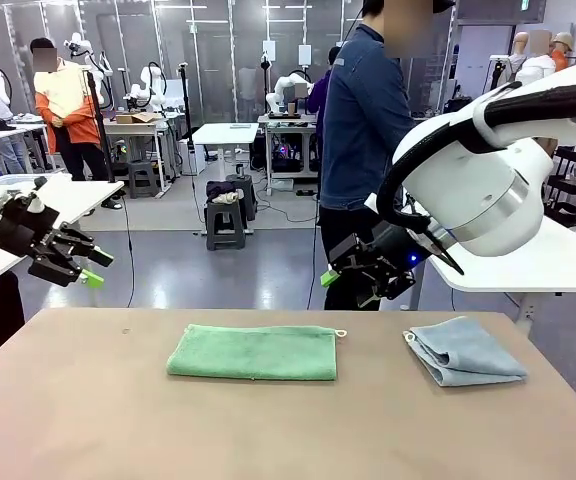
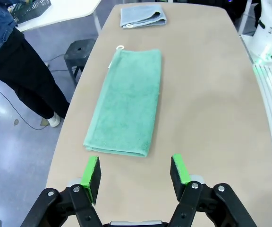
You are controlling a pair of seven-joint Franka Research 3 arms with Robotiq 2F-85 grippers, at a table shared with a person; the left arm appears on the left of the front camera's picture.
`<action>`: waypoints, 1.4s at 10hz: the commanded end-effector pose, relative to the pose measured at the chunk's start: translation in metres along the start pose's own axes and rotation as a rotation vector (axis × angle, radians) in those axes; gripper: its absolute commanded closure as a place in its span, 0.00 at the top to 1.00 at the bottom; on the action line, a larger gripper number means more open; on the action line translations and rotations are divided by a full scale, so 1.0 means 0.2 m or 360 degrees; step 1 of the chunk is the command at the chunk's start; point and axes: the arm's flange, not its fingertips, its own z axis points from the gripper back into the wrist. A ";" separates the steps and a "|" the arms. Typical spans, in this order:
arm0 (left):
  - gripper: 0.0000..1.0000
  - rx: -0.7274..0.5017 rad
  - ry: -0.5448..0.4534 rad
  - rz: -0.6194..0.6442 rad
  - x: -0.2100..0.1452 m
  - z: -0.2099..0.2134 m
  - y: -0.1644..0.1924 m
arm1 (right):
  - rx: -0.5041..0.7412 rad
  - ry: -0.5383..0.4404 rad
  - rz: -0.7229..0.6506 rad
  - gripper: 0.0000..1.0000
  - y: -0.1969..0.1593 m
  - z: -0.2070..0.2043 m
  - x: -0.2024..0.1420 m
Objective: Fold the towels and place them in the basket.
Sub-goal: When a person lays out a Towel with hook on the table, fold it in half twice.
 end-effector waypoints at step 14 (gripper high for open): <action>0.75 0.0001 0.0024 -0.0010 0.03 0.00 0.01 | -0.0697 0.0311 -0.0349 0.91 -0.14 -0.80 0.20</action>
